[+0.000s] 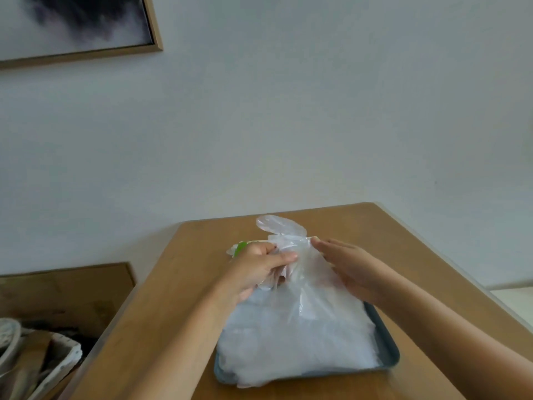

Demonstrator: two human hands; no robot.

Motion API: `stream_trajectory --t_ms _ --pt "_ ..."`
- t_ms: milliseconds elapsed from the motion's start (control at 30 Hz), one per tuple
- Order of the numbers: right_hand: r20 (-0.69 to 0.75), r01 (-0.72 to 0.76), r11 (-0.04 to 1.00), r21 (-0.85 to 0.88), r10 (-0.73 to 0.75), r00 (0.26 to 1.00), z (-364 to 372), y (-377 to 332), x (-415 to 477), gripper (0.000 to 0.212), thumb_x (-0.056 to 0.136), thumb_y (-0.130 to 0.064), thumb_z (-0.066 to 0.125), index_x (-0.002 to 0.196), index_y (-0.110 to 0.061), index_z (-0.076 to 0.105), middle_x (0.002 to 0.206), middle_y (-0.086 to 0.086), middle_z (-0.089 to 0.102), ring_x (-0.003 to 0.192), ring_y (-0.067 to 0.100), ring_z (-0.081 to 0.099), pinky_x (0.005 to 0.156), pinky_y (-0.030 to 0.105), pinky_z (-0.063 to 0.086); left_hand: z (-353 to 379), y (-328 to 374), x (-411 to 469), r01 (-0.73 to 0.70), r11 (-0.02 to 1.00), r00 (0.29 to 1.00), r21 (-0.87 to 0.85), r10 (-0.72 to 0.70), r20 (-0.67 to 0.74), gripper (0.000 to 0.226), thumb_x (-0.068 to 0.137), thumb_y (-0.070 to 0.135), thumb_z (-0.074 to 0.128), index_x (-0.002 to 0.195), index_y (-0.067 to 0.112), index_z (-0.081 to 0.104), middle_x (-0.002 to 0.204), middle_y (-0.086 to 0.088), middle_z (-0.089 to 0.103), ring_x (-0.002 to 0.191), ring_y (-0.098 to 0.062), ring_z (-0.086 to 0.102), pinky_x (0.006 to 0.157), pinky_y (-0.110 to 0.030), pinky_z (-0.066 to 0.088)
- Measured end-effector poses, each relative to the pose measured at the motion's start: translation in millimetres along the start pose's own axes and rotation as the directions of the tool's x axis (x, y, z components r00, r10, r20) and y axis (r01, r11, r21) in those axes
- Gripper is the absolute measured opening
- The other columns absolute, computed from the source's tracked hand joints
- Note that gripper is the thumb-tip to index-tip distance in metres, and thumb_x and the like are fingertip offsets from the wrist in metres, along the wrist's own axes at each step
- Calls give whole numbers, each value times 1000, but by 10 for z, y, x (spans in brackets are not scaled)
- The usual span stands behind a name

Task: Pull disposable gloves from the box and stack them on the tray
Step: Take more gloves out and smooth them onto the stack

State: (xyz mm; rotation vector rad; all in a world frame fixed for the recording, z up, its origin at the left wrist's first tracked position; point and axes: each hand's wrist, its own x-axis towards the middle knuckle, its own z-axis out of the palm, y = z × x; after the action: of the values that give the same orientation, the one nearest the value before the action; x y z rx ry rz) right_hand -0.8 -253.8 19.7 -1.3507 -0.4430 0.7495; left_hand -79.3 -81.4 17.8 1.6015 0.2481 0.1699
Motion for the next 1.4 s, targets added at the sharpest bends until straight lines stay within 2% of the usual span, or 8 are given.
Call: stream_trajectory --t_ms 200,333,500,733,867,1000,1167,1400 --pt "313 392 711 -584 -249 917 -162 253 -396 107 62 -45 86 136 -68 12 152 -25 9 126 3 45 91 23 51 -48 29 -84 108 971 985 -214 -133 -107 16 86 6 66 70 7 63 69 -9 57 63 -18 54 66 -28 43" --pt "318 473 311 -824 -437 841 -14 420 -496 96 72 -44 79 136 -66 12 149 -33 -11 123 2 43 95 23 49 -78 38 -165 153 948 974 -277 -192 -119 9 87 10 65 95 7 68 90 -11 65 75 -18 59 65 -24 52" --pt "340 474 -10 -880 -711 616 168 488 -491 68 75 -69 57 135 -39 42 152 -15 21 118 8 51 78 27 56 -154 -28 -235 198 892 969 -406 -240 -55 45 80 16 71 121 0 62 124 -18 62 115 -30 59 106 -43 43" --pt "168 512 151 -846 -834 525 387 501 -455 26 90 -39 55 93 -20 72 104 -9 66 83 4 63 67 14 47 -190 -108 -324 181 900 965 -397 -240 -103 26 86 18 68 109 5 67 104 -12 62 91 -21 59 80 -30 50" --pt "-82 419 615 -668 -621 780 304 322 -509 23 94 -20 58 75 -16 71 63 -11 66 57 -2 56 59 20 45 -273 -97 -449 138 975 968 -175 -171 -184 19 90 23 65 76 10 59 52 3 44 38 -4 33 35 -14 24" --pt "-228 254 839 -481 -399 888 112 202 -463 33 101 -18 43 81 -4 65 68 6 69 56 17 66 53 29 53 -387 -187 -530 126 980 972 154 -91 -216 27 90 26 65 73 8 54 55 2 37 37 -4 26 35 -15 18" --pt "-262 -27 801 -597 -163 951 -118 372 -373 31 101 -19 42 85 0 59 57 7 68 46 19 63 44 23 47 -388 -345 -524 159 860 971 485 -47 -235 32 92 31 63 67 13 52 54 3 51 37 -5 36 39 -18 29" --pt "-300 -210 373 -904 -202 932 -288 555 -315 36 95 -26 48 62 -12 52 43 -5 51 39 9 48 41 19 31 -385 -515 -468 278 585 947 762 -35 -318 31 88 33 66 69 15 49 51 2 50 38 -6 46 46 -17 35"
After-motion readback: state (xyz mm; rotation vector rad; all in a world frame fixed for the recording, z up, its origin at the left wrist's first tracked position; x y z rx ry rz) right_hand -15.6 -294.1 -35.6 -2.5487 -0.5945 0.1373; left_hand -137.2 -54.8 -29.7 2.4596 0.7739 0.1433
